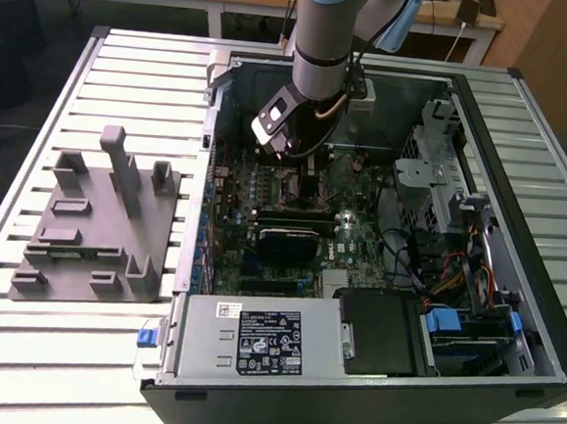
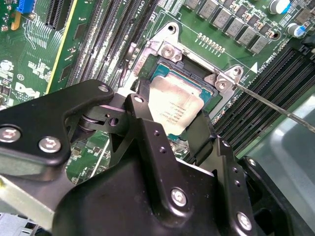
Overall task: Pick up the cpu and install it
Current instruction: 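Place the cpu into insertion slot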
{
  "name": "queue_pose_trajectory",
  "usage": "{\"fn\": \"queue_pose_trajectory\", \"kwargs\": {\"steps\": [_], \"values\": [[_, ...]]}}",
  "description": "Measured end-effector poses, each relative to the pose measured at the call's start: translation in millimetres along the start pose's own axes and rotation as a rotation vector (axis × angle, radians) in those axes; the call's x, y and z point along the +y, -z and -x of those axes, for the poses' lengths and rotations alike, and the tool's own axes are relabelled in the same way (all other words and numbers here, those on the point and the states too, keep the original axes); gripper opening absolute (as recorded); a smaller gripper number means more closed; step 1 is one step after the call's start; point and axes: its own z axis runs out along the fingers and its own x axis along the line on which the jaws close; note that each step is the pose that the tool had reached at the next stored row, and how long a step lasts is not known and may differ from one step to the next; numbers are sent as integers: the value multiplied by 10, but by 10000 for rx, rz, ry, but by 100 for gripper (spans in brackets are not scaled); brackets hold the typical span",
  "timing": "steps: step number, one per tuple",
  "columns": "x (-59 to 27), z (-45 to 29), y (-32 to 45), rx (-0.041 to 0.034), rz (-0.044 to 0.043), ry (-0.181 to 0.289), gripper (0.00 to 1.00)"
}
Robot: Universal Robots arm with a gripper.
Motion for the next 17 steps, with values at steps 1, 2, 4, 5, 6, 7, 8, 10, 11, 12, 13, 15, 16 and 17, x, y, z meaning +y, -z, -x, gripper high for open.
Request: {"fn": "queue_pose_trajectory", "kwargs": {"steps": [1,2,4,5,6,7,8,10,11,12,13,15,16,17], "values": [[0,0,0,1,0,1,54],[0,0,-1,1,1,0,54],[0,0,-1,1,1,0,54],[0,0,-2,2,2,1,54],[0,0,-2,3,3,0,54],[0,0,-2,2,2,0,55],[0,0,-2,2,2,0,62],[0,0,-2,2,2,1,62],[0,0,-3,2,1,0,62],[0,0,-2,2,1,0,62],[0,0,-1,2,1,0,62],[1,0,11,2,1,0,62],[1,0,24,2,1,0,62],[1,0,35,2,2,0,62]]}}
